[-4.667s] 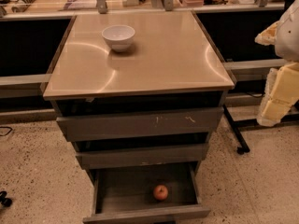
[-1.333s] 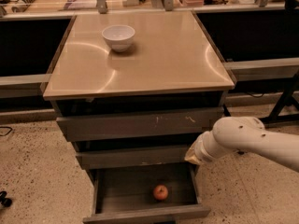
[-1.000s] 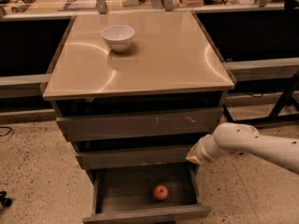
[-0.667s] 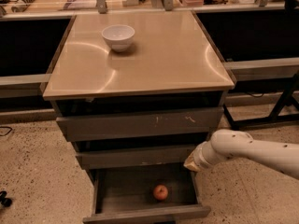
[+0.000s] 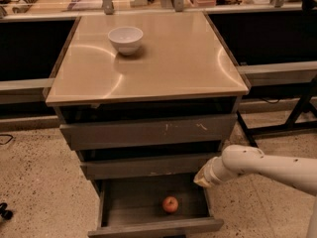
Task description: Pick apple from bottom drawer and place on counter
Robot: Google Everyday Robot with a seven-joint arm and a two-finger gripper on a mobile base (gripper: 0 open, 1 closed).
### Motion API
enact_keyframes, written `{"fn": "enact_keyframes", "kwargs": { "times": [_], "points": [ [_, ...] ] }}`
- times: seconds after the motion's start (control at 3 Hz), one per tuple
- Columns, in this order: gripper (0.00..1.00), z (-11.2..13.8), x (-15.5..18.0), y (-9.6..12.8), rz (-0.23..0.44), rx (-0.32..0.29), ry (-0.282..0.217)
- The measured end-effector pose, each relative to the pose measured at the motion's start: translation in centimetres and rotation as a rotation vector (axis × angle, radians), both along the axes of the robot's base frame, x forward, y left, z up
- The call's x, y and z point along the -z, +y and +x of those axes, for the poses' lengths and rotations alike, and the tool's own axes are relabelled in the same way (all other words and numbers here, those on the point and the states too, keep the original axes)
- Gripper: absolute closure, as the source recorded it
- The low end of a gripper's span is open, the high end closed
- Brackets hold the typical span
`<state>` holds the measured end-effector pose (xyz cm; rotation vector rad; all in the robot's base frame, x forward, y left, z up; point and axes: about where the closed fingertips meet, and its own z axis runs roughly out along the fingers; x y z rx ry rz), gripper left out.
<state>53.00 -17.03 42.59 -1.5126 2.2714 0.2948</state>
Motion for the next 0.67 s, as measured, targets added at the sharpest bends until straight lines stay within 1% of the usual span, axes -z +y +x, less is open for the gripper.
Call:
{"fn": "enact_keyframes", "kwargs": {
  "times": [0.33,0.67],
  "points": [
    [1.0,-0.2,5.8,0.6,0.052,-0.021,-0.016],
    [1.0,-0.4,11.6,1.6,0.106,-0.029,-0.004]
  ]
}}
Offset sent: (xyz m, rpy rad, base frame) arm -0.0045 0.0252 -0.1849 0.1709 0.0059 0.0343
